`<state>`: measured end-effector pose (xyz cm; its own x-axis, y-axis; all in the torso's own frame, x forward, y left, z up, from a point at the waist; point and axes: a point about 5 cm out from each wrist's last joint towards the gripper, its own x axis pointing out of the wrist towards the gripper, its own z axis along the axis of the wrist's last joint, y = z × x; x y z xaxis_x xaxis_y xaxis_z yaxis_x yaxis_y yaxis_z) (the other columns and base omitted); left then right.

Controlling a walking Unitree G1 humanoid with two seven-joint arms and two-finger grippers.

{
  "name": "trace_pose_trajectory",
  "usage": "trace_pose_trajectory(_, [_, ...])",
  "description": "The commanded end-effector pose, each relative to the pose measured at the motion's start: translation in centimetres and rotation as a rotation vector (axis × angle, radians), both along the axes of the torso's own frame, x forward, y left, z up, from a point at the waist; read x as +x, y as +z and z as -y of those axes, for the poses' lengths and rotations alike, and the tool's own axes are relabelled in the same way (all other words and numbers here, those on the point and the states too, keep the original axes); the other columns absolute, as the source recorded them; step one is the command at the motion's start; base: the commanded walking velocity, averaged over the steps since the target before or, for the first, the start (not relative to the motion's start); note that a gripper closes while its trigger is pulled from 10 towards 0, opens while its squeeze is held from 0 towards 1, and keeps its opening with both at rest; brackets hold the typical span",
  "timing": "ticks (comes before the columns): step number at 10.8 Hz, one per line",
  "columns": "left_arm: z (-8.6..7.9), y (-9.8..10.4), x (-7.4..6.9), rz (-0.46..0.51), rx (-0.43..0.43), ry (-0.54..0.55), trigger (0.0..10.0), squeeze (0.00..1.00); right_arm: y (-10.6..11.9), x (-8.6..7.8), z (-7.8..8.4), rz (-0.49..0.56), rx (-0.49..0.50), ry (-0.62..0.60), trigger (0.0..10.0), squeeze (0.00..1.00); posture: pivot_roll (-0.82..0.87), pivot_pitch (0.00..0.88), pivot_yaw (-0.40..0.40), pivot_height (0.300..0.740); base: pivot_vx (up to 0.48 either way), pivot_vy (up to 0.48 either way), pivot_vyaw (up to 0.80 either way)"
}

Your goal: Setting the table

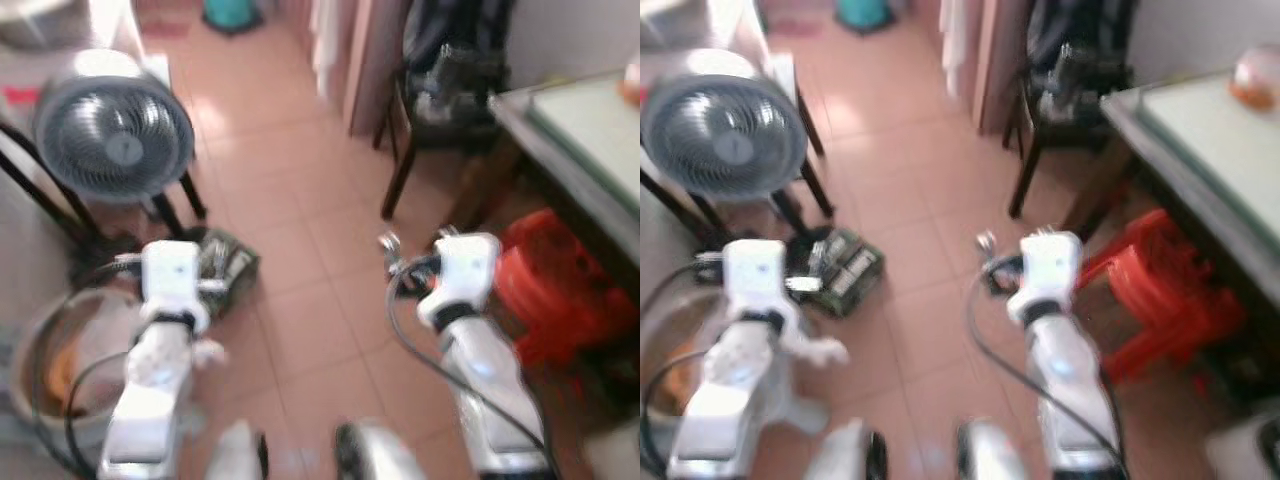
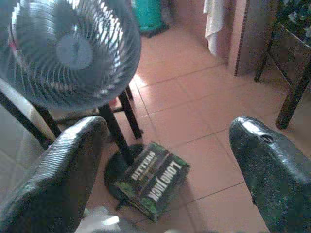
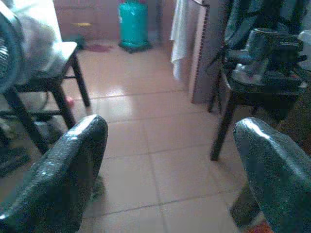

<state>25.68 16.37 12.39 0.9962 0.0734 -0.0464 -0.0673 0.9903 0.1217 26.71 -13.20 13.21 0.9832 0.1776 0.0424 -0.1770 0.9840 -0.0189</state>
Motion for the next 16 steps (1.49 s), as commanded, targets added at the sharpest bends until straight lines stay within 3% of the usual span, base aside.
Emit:
trace_pose_trajectory(1, [0.6, 0.2, 0.1, 0.016, 0.01, -0.025, 10.0, 0.0, -0.2, 0.0, 0.5, -0.001, -0.022, -0.001, 10.0, 0.0, -0.04, 0.192, 0.023, 0.74, 0.0, 0.0, -0.8])
trace_pose_trajectory(5, [0.1, -0.4, -0.2, -0.02, -0.027, 0.004, 10.0, 0.0, -0.3, -0.1, 1.6, -0.013, -0.017, -0.026, 10.0, 0.0, -0.05, 0.198, 0.015, 0.74, 0.0, 0.0, -0.8])
trace_pose_trajectory(8, [-0.1, -0.1, 0.1, 0.008, -0.075, 0.013, 10.0, 0.0, 0.2, -0.1, 1.9, 0.005, -0.016, -0.042, 10.0, 0.0, -0.06, 0.194, 0.015, 0.74, 0.0, 0.0, -0.8])
trace_pose_trajectory(9, [-0.3, 0.1, -0.2, 0.045, -0.063, 0.021, 10.0, 0.0, 0.3, -0.5, 2.7, 0.02, -0.028, -0.081, 10.0, 0.0, -0.05, 0.18, 0.015, 0.74, 0.0, 0.0, -0.8])
trace_pose_trajectory(13, [-2.4, -2.1, -2.5, -0.02, -0.079, 0.104, 10.0, 0.0, -0.6, -1.8, 4.3, -0.003, -0.026, -0.142, 10.0, 0.0, -0.04, 0.066, 0.011, 0.74, 0.0, 0.0, -0.8])
trace_pose_trajectory(14, [-2.3, -2.5, -2.5, -0.019, -0.093, 0.115, 10.0, 0.0, -0.6, -1.5, 4.4, 0.003, -0.026, -0.15, 10.0, 0.0, -0.04, 0.033, 0.007, 0.74, 0.0, 0.0, -0.8])
trace_pose_trajectory(15, [-1.6, -2.8, -1.9, -0.03, -0.16, 0.094, 10.0, 0.0, -0.8, -1.0, 4.0, 0.002, -0.011, -0.14, 10.0, 0.0, -0.04, 0.01, 0.005, 0.74, 0.0, 0.0, -0.8])
trace_pose_trajectory(16, [-0.8, -2.8, -1.2, -0.025, -0.16, 0.051, 10.0, 0.0, -1.0, -0.6, 3.5, 0.002, -0.002, -0.124, 10.0, 0.0, -0.04, 0.0, 0.007, 0.74, 0.0, 0.0, -0.8])
